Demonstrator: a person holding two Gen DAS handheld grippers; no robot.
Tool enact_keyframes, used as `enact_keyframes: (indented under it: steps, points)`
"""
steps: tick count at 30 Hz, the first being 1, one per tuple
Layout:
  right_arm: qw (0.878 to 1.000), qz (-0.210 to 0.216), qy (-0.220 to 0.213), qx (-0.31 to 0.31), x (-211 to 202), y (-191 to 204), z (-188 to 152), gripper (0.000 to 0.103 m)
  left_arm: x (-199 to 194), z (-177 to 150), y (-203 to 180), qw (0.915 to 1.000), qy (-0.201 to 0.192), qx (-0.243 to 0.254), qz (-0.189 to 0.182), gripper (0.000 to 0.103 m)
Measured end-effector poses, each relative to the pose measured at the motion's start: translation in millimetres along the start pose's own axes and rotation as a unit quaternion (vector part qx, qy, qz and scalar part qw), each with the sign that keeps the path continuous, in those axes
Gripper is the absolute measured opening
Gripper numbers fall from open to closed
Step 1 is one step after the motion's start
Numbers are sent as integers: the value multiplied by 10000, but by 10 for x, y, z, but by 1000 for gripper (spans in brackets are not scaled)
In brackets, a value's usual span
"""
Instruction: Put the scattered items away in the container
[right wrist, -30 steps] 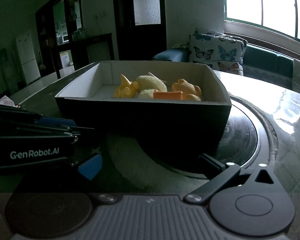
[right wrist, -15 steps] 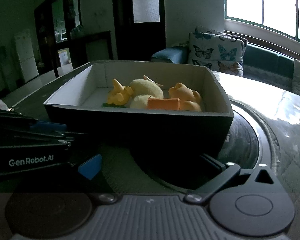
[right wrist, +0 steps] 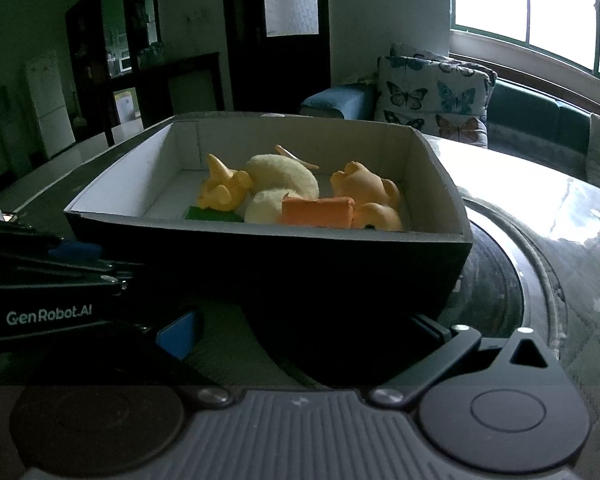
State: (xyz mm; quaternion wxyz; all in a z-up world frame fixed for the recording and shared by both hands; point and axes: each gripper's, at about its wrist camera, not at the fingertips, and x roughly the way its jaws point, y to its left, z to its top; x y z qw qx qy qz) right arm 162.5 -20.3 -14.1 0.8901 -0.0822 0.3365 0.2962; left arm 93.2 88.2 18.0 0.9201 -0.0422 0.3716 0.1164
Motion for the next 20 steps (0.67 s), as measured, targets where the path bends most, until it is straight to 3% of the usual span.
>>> enact_keyframes:
  steps: [20]
  points:
    - [10000, 13, 34, 30, 51, -103, 38, 103, 79, 40, -20, 9998, 124, -185, 4, 32]
